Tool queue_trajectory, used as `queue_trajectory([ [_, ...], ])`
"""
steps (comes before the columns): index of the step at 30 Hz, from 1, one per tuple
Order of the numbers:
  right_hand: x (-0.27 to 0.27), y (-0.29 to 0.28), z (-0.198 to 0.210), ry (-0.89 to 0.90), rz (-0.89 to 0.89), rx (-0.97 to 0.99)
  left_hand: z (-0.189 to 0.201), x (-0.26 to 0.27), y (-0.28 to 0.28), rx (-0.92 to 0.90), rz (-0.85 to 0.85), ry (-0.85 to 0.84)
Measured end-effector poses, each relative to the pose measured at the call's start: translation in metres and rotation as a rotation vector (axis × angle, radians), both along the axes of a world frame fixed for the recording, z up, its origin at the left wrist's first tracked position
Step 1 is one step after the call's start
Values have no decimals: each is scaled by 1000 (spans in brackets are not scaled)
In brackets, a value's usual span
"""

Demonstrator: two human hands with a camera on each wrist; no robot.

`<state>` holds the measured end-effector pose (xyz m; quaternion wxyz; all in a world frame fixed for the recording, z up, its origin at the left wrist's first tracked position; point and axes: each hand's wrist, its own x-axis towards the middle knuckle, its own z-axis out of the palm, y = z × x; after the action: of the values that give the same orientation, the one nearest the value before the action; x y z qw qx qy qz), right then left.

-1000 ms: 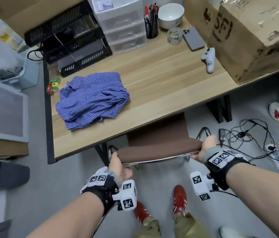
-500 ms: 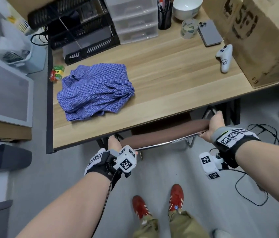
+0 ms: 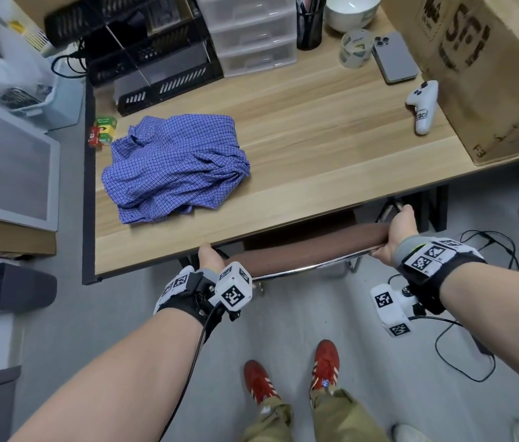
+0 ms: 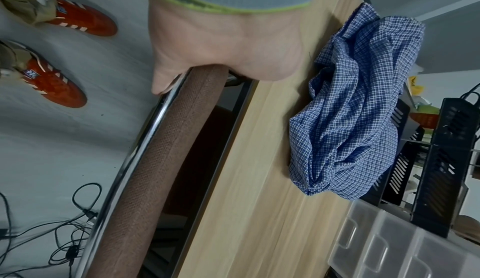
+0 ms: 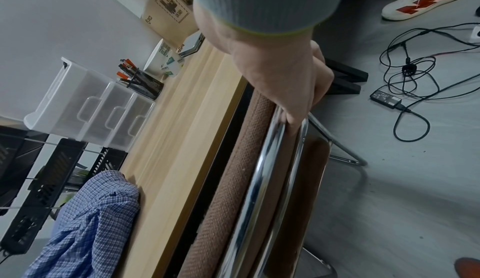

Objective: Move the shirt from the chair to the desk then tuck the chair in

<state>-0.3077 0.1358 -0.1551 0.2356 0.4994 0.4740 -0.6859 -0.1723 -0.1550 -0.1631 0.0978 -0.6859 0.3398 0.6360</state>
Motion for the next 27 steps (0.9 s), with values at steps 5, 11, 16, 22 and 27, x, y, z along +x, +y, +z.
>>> queue_trajectory([
  [5, 4, -1, 7, 10, 15, -12, -25, 0, -12, -47, -42, -35],
  [11, 6, 1, 14, 5, 78, 18, 7, 5, 1, -56, -127, -52],
  [16, 9, 0, 18, -3, 127, 27, 27, 5, 2, -38, -214, -32],
  [22, 11, 2, 31, -12, 237, 104, 52, -4, -4, -117, -383, 9],
  [27, 13, 7, 53, -113, 511, 189, 88, -13, 5, -235, -507, 37],
])
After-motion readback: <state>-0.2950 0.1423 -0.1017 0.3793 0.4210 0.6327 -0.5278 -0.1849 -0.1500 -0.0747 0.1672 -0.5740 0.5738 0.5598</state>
